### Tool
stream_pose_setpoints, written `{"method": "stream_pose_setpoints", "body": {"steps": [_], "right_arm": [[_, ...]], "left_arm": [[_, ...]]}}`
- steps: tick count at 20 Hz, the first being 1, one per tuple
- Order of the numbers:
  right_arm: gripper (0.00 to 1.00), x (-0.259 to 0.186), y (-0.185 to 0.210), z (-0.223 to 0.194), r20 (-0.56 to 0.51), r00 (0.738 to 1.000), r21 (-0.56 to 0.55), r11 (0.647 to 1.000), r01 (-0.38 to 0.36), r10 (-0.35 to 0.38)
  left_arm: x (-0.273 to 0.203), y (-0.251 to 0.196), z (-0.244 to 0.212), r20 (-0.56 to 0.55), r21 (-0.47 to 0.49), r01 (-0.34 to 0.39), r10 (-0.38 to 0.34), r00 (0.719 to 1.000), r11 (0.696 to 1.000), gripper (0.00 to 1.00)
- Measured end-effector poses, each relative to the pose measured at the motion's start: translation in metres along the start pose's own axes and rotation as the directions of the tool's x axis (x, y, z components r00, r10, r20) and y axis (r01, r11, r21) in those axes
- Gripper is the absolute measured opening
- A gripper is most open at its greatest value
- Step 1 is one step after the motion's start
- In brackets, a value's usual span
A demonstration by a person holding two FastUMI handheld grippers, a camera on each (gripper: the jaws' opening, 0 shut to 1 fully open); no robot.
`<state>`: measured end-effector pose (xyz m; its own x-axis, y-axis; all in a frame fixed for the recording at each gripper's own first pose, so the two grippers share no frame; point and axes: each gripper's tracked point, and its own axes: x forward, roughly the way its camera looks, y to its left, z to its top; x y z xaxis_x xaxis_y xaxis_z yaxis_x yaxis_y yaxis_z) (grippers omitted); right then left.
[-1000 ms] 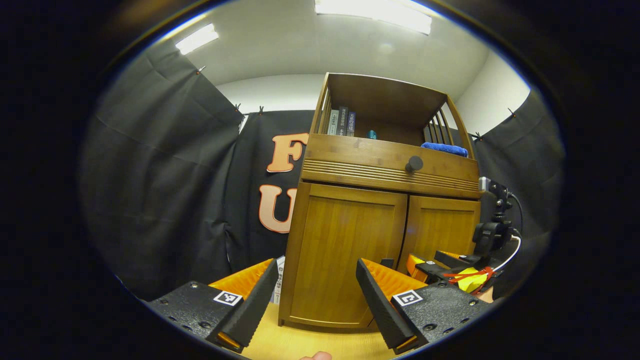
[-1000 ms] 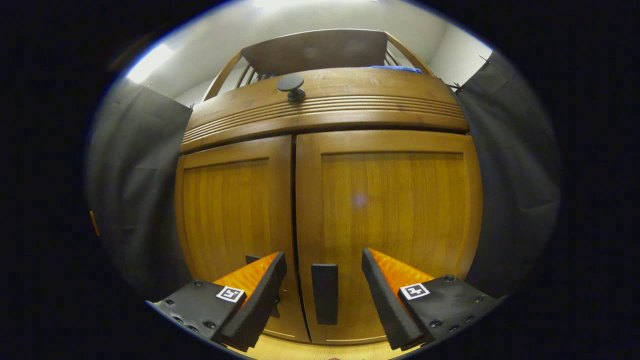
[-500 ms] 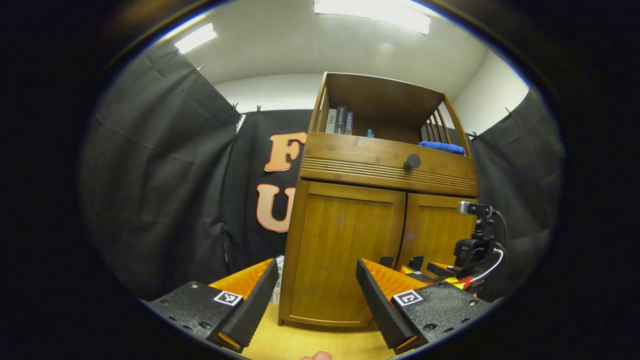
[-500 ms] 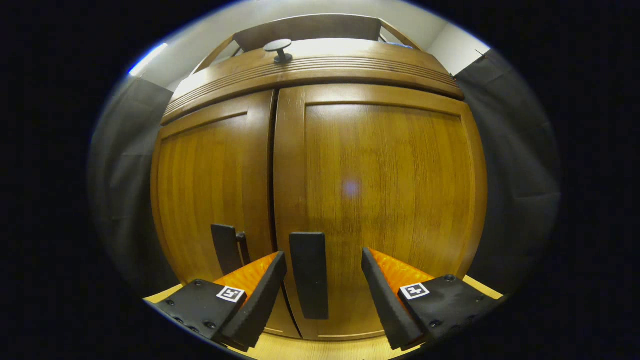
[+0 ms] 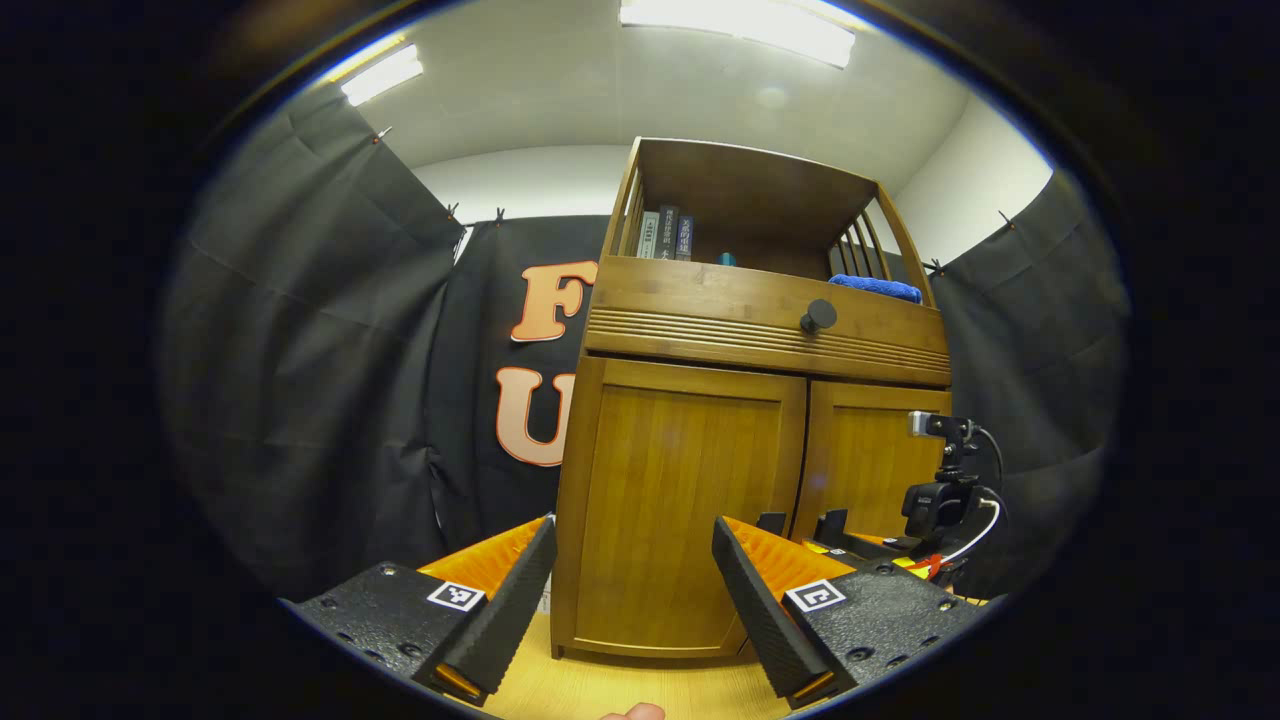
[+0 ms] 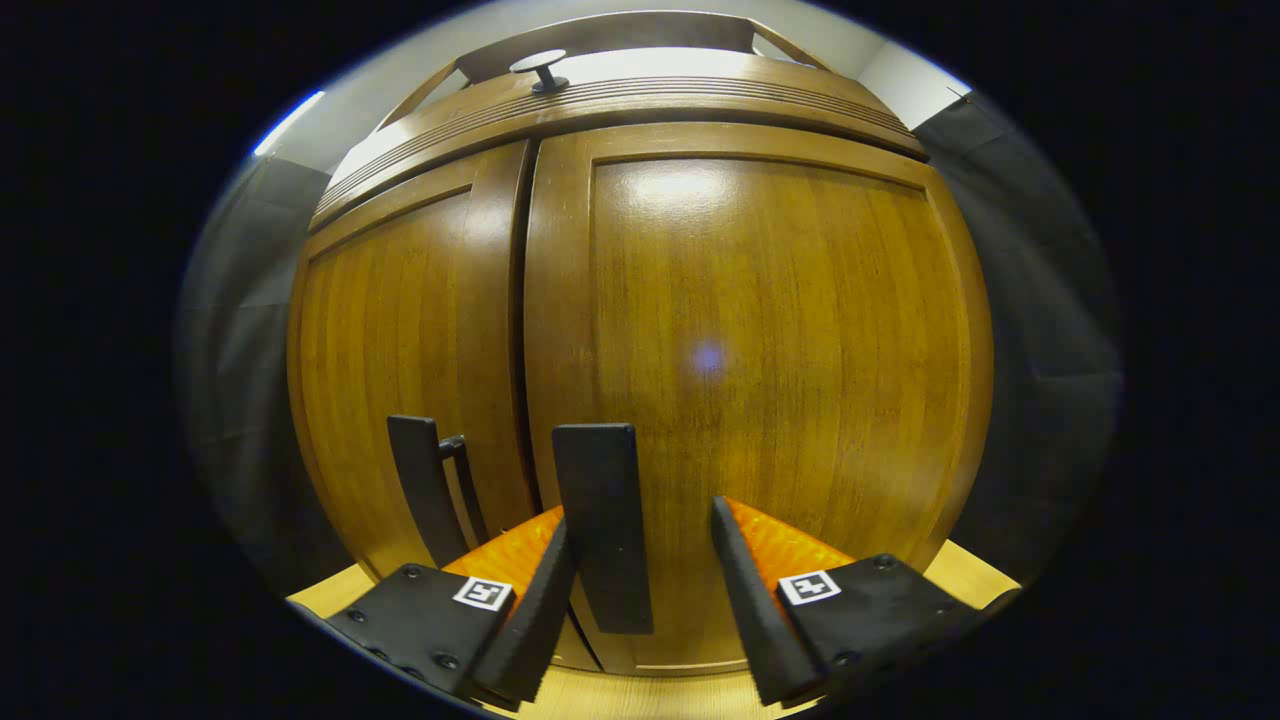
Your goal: Open the right door of the double-door shoe cabinet with the right hand, and open the left door with the left hand.
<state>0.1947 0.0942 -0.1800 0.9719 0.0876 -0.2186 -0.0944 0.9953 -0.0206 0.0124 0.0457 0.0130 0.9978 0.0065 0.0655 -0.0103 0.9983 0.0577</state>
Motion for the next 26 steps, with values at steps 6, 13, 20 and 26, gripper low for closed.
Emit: {"method": "stream_pose_setpoints", "body": {"steps": [6, 13, 20, 26], "right_arm": [[0.34, 0.001, 0.014, -0.001, -0.024, 0.998, 0.005, 0.999, -0.051, 0.051], [0.33, -0.003, 0.014, 0.000, -0.058, 0.997, 0.011, 0.999, -0.050, 0.051], [0.33, -0.024, 0.014, 0.016, -0.078, 0.995, 0.021, 0.998, -0.061, 0.063], [0.33, -0.048, 0.005, 0.020, -0.073, 0.996, 0.035, 0.999, -0.038, 0.041]], "left_arm": [[0.006, -0.025, -0.005, -0.003, -0.012, 0.068, -0.068, 0.998, 0.998, 0.95], [0.011, -0.033, -0.014, -0.026, -0.041, 0.080, -0.082, 0.996, 0.996, 0.92], [0.024, -0.044, -0.023, -0.073, -0.054, 0.100, -0.104, 0.992, 0.994, 0.94], [0.033, -0.045, -0.024, -0.074, -0.034, 0.114, -0.117, 0.990, 0.993, 0.98]]}}
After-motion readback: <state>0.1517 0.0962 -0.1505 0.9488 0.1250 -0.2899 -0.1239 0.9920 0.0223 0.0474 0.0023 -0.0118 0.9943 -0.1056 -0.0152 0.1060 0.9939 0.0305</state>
